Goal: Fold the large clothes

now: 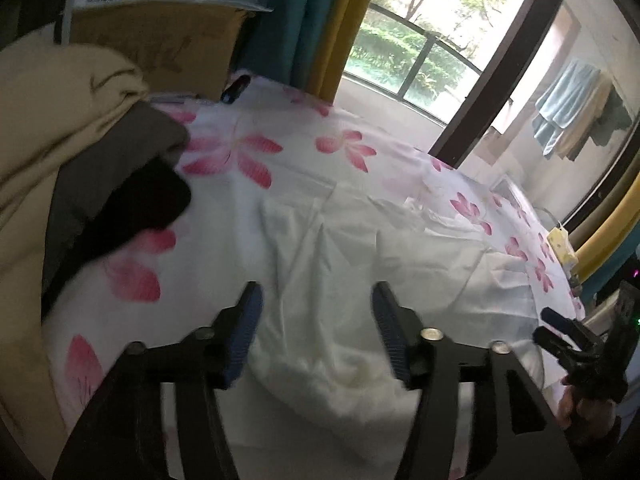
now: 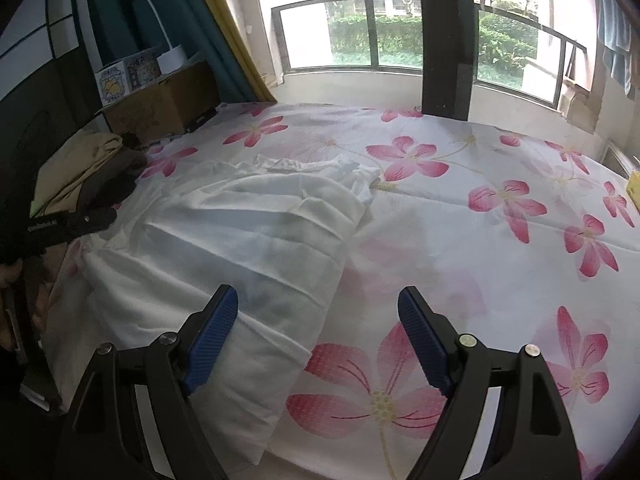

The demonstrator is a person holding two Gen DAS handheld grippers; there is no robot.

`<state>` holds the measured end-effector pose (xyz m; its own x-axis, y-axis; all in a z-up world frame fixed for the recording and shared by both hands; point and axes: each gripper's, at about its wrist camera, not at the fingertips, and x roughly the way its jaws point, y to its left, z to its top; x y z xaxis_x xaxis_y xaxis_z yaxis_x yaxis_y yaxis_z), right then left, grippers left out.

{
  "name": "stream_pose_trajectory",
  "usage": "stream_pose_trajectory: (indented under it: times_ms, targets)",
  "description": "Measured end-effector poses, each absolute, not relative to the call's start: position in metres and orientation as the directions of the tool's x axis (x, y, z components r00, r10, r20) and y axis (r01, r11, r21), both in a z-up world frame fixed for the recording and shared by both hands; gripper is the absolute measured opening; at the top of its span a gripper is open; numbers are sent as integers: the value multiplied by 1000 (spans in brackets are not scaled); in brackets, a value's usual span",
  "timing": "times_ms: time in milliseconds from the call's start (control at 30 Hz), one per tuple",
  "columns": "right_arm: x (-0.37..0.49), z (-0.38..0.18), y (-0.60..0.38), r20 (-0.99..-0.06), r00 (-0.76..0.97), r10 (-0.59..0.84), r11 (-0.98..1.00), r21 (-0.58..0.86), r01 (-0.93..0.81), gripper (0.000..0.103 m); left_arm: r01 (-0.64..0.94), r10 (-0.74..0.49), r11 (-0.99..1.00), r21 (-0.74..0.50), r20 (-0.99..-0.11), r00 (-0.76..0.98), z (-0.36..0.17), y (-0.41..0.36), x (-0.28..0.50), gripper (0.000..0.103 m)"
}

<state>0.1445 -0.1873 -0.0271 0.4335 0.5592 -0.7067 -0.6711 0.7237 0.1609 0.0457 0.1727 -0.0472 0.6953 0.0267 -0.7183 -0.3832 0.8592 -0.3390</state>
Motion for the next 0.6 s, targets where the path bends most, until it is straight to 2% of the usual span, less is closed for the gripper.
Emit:
stream_pose_trajectory:
  times_ms: [100,267,333,400,533,600]
  targets:
    - [148,-24,-191,-697,446,561,730,164,-663,82,-403,1,851,-337,-766,643,-68,181,61,71]
    - [154,-31,-194,-710,445,546,741,160,-652,82,-379,9,865,-328,-746,665,-65,178,67,75]
    - [156,-35,-194,-718,439,541,745,166,-646,82,-346,-15,876,-336,-737,676,-64,175,70,84]
    - [159,-39,-191,-728,436,529,750,161,-641,82,-292,-89,875,-385,-722,686,-63,173,73,86]
    - [162,-46,-188,-741,432,514,758,157,-633,82,-188,-288,806,-561,-651,702,-69,172,75,86]
    - [163,-51,-187,-748,430,505,764,156,-626,82,-175,-311,794,-582,-636,707,-70,168,74,86]
